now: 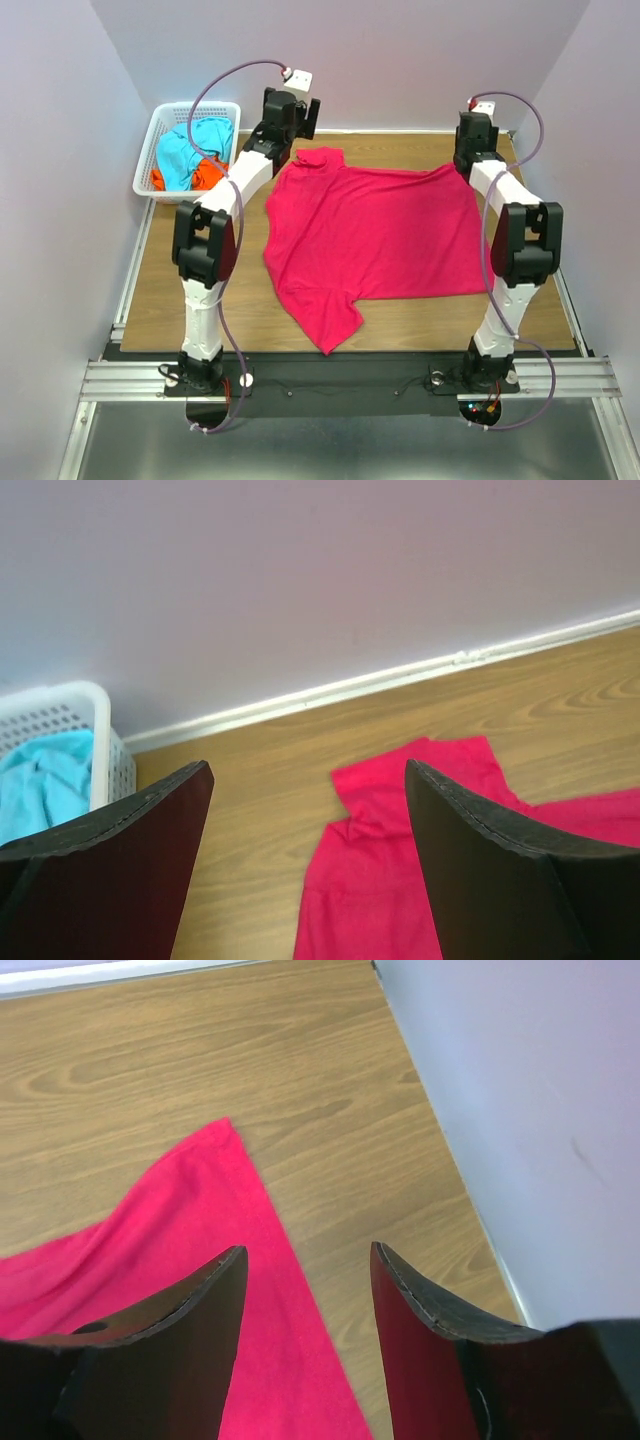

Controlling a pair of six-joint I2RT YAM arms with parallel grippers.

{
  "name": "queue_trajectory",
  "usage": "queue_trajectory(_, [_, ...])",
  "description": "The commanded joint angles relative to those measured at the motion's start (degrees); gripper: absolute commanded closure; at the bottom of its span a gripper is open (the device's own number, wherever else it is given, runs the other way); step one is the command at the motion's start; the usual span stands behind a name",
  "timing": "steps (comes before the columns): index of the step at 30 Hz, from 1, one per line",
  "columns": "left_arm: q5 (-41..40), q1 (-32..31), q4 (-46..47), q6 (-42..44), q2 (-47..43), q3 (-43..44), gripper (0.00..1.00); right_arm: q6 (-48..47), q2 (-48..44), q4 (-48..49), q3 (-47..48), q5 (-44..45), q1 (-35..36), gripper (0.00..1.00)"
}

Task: Fold and stack the t-shirts
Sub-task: Flatten the tshirt out

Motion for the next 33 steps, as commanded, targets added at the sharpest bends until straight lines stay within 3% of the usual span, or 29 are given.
queue_trajectory(1, [-1.34, 0.2, -1.06, -5.26, -15.15, -7.67, 0.11, 4.9, -10.05, -3.7, -1.58, -5.39, -0.29, 0.42])
queue_trajectory(4, [-0.73, -0.41, -4.4, -8.08, -24.02, -15.59, 0.11, 11.57, -16.02, -9.15, -7.36, -9.89, -0.29, 0.45])
queue_trajectory(10, [7.26, -2.43, -10.73, -19.42, -41.25, -40.38, 0.16, 20.72, -28.23, -13.82, -22.05, -22.9, -0.29, 0.47])
queue_trajectory(17, [12.9, -4.81, -14.34, -27.6, -53.85, -63.05, 0.3, 24.5, -39.67, -18.48, -38.67, -28.8, -0.29, 0.5])
queue_trajectory(19, [13.25, -5.07, -13.9, -28.48, -54.47, -65.01, 0.33, 25.29, -42.75, -19.45, -42.63, -29.06, -0.29, 0.52])
queue_trajectory(20, [13.34, -5.25, -13.81, -29.09, -54.13, -66.15, 0.41, 25.56, -43.45, -19.71, -43.6, -28.97, -0.29, 0.52])
queue_trajectory(25, [10.62, -6.04, -11.53, -30.94, -52.63, -69.23, 0.57, 27.75, -43.99, -19.8, -47.12, -28.89, -0.29, 0.56])
queue_trajectory(28, [8.07, -6.04, -10.91, -30.94, -51.41, -70.82, 0.59, 28.72, -42.68, -19.36, -47.82, -27.83, -0.38, 0.59])
queue_trajectory(33, [6.31, -6.04, -10.65, -34.97, -46.48, -72.66, 0.71, 30.04, -39.68, -17.78, -48.96, -28.01, -0.38, 0.61])
